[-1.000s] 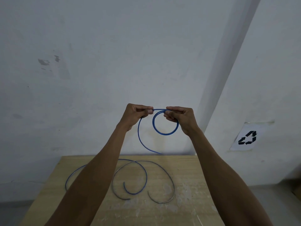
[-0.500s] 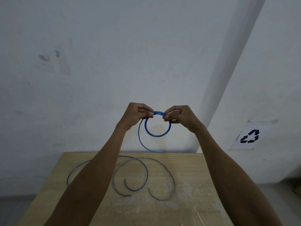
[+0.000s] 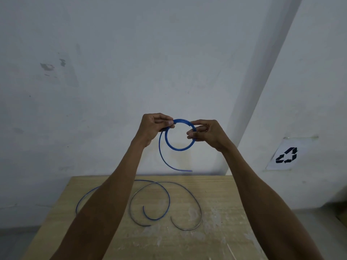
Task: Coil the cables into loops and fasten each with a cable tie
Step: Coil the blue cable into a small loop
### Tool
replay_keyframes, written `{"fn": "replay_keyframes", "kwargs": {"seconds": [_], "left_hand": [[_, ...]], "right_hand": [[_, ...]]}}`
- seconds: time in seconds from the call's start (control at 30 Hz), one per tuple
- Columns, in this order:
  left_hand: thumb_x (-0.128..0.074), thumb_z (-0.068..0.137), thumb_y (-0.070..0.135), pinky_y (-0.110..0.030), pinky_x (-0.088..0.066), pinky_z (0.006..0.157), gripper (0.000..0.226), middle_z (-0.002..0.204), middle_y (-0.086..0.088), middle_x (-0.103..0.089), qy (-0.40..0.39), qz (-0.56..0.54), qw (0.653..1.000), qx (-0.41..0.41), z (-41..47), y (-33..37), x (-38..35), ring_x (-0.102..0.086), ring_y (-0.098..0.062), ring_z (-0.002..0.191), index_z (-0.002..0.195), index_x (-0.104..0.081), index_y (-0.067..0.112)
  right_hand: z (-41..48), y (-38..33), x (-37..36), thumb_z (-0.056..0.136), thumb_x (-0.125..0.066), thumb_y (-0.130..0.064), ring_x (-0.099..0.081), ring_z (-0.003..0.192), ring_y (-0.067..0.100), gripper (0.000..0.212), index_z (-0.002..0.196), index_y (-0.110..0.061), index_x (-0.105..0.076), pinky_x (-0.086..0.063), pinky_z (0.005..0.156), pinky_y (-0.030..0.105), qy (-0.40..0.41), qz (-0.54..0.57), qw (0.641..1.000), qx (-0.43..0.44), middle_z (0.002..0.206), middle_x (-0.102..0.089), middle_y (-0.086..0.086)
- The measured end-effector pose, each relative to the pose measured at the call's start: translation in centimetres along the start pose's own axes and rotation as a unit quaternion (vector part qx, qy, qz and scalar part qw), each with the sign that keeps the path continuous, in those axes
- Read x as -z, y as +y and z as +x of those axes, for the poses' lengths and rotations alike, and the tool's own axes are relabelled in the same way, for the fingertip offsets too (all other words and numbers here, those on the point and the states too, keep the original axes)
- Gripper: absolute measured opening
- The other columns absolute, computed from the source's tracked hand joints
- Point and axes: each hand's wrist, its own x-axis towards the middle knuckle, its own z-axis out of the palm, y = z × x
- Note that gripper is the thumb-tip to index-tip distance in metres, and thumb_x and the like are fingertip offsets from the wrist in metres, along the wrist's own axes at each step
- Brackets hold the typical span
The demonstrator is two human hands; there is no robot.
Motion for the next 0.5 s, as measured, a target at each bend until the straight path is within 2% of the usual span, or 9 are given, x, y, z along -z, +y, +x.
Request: {"fn": "replay_keyframes", "kwargs": {"seconds": [0.23,0.5], "left_hand": [[-0.075,0.089,0.003,-0.029,-0.062,0.080,0.018,0.096,-0.016,-0.079,0.001,-0.005,1.000,0.002,0.1,0.5,-0.1,-0.079,-0.030,0.088,0.106,-0.074,-0.003],[-0.076,0.088,0.003,-0.033,-0.062,0.084,0.018,0.096,-0.015,-0.079,-0.041,0.016,0.999,-0.005,-0.3,0.7,-1.3,-0.079,-0.030,0.089,0.104,-0.074,-0.004]], "right_hand": [[0.1,-0.5,0.3,0.089,-0.077,-0.013,-0.077,0.095,0.027,0.036,0.123,-0.005,-0.070,-0.062,0.086,0.034,0.030,0.039,0.999,0.013,0.100,-0.079,0.014],[0.6,-1.0,0.2,0.085,-0.079,-0.005,-0.077,0.090,0.030,0.023,0.107,0.001,-0.076,-0.062,0.085,0.036,0.054,0.041,0.997,0.044,0.095,-0.078,0.018]]}}
